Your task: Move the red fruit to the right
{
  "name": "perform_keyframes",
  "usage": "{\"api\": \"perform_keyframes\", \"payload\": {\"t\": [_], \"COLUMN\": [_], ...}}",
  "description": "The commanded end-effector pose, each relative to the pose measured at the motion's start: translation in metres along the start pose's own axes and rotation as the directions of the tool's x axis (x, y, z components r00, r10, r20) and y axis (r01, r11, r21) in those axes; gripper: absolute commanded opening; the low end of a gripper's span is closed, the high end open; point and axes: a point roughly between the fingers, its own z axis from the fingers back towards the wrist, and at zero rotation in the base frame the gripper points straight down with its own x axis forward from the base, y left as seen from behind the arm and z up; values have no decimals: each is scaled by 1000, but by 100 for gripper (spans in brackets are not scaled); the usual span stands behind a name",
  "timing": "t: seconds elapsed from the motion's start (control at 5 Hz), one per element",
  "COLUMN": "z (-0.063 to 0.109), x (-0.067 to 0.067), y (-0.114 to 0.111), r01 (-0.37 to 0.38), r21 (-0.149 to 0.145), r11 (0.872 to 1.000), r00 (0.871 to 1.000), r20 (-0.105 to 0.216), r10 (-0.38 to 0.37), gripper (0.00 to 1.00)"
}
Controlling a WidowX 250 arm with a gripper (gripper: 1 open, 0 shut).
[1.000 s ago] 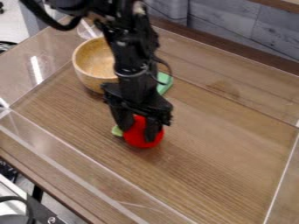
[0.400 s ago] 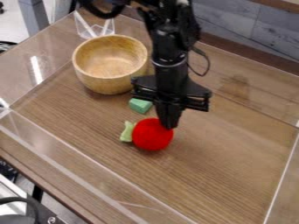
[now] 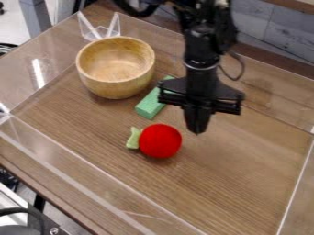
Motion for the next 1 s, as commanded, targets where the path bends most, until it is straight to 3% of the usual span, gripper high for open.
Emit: {"api": "perform_keyframes", "payload": {"t": [0.0,0.2,0.6,0.8], "z": [8,8,20,27], "x": [7,5,19,23], "y": [0,2,-3,3], "r01": [43,91,154,121], "r21": [-11,-8,1,7], "r11": [999,996,988,993], "r00": [998,995,988,992], "r20": [38,34,27,29], "r10": [-43,-91,-154,-121], "gripper": [0,0,0,0]}}
